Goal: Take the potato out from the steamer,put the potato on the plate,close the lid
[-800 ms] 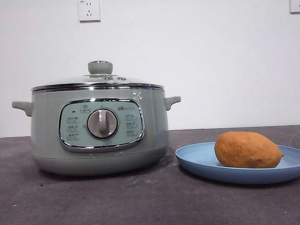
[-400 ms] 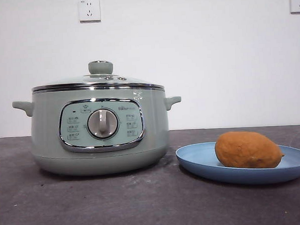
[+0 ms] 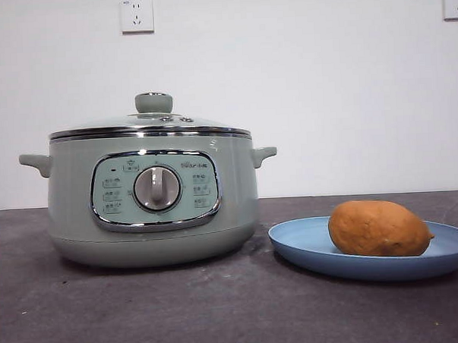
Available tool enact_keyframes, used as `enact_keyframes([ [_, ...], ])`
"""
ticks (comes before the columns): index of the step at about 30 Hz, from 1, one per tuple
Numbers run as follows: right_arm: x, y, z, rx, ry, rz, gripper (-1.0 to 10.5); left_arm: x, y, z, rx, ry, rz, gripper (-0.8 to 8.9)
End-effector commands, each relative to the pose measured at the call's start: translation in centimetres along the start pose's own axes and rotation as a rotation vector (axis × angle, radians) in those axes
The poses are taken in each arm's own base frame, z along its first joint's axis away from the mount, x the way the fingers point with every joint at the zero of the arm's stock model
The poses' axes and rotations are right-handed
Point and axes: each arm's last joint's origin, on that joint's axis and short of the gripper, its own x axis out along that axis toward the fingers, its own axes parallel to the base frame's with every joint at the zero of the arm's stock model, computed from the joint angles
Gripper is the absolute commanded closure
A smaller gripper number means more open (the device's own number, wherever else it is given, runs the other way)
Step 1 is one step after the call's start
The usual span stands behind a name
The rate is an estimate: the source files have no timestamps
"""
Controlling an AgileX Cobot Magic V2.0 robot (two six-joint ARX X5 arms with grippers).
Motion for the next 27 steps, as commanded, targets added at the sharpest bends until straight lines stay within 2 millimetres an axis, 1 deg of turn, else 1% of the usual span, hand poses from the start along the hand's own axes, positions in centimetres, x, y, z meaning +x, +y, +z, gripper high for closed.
enact_keyframes([
  [1, 0.0, 0.0, -0.5, 0.013, 0.021, -0.006, 9.5, 0.1, 0.0, -0.5, -0.008, 0.015, 0.001, 8.17],
  [7, -0.2, 0.0, -1.5, 0.035, 0.128, -0.002, 9.5, 0.1, 0.0, -0.5, -0.007, 0.015, 0.0, 8.17],
  [10, -0.2, 0.0, -1.5, 0.05, 0.122, -0.002, 9.5, 0.1, 0.0, -0.5, -0.008, 0.014, 0.001, 8.17],
  [13, -0.1, 0.0, -1.5, 0.113, 0.121, -0.007, 9.5, 0.1, 0.0, -0.5, -0.007, 0.014, 0.0, 8.17],
  [27, -0.1, 0.0, -1.5, 0.113, 0.121, -0.007, 9.5, 0.1, 0.0, -0.5, -0.007, 0.014, 0.0, 8.17],
])
